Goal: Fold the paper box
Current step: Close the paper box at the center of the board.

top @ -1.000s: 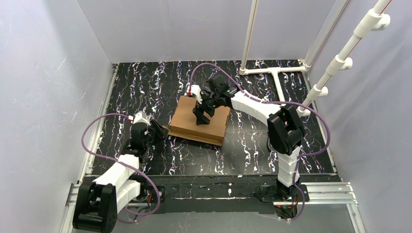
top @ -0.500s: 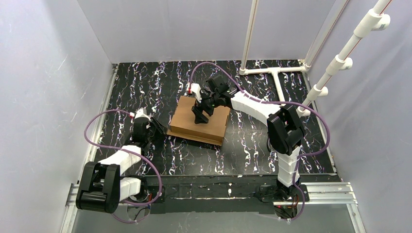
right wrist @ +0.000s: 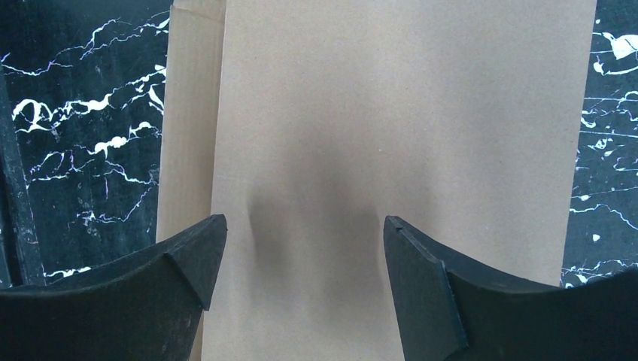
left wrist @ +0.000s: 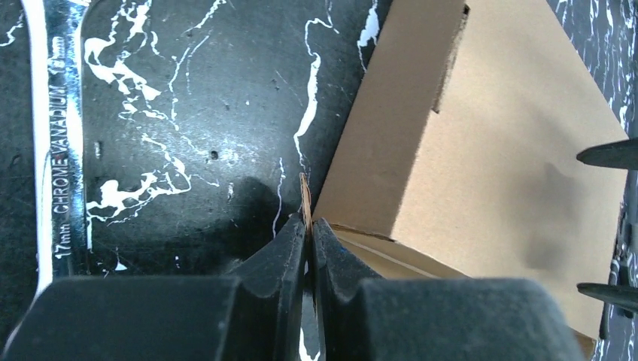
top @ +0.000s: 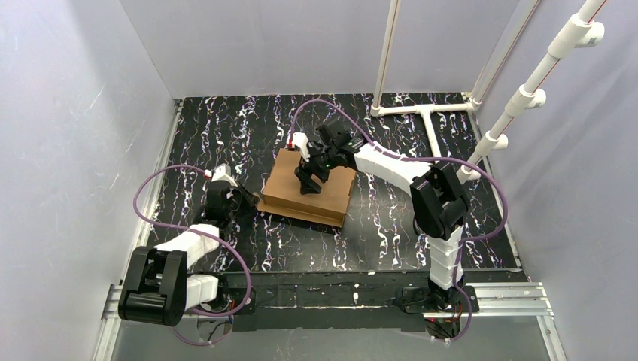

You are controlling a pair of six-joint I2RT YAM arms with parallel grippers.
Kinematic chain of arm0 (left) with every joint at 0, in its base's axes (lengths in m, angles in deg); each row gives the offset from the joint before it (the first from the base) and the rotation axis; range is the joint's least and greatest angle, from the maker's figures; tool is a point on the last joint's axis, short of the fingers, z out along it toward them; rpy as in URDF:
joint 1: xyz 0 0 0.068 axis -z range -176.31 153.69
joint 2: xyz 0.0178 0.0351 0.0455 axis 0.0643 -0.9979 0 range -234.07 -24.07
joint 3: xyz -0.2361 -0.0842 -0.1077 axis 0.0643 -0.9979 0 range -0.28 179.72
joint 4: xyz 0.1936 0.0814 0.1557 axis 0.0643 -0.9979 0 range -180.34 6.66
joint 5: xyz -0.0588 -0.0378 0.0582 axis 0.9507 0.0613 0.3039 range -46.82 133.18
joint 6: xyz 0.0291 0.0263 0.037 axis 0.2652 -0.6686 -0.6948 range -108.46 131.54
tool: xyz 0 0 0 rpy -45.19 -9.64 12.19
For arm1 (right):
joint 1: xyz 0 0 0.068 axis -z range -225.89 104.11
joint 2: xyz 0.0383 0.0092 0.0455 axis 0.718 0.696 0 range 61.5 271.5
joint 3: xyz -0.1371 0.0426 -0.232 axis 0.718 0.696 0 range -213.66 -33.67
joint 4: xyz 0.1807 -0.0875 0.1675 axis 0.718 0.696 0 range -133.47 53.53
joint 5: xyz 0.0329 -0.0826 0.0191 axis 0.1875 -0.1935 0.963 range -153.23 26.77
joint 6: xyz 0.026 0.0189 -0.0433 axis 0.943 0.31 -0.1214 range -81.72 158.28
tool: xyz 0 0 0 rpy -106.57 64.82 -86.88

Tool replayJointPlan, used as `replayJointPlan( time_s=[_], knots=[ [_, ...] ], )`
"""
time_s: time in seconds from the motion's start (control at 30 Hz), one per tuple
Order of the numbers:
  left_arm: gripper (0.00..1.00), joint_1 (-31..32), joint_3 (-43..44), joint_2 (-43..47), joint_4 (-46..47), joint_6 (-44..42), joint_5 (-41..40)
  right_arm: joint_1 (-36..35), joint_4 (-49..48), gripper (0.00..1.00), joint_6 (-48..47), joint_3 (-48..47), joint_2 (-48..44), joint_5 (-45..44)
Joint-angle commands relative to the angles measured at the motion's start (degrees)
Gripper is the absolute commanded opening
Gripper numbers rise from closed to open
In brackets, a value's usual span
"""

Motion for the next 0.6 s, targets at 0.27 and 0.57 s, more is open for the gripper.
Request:
replayJointPlan(
  time_s=[0.27, 0.57],
  knots=[
    [0.0, -0.43, -3.0, 4.52, 3.32, -6.1, 6.44, -1.41, -2.09, 0.84, 0.96, 0.0, 0.83, -3.48],
    [0.0, -0.43, -7.36, 10.46, 5.26, -8.1, 7.68, -2.16, -3.08, 0.83, 3.43, 0.26, 1.95, -10.42]
  ],
)
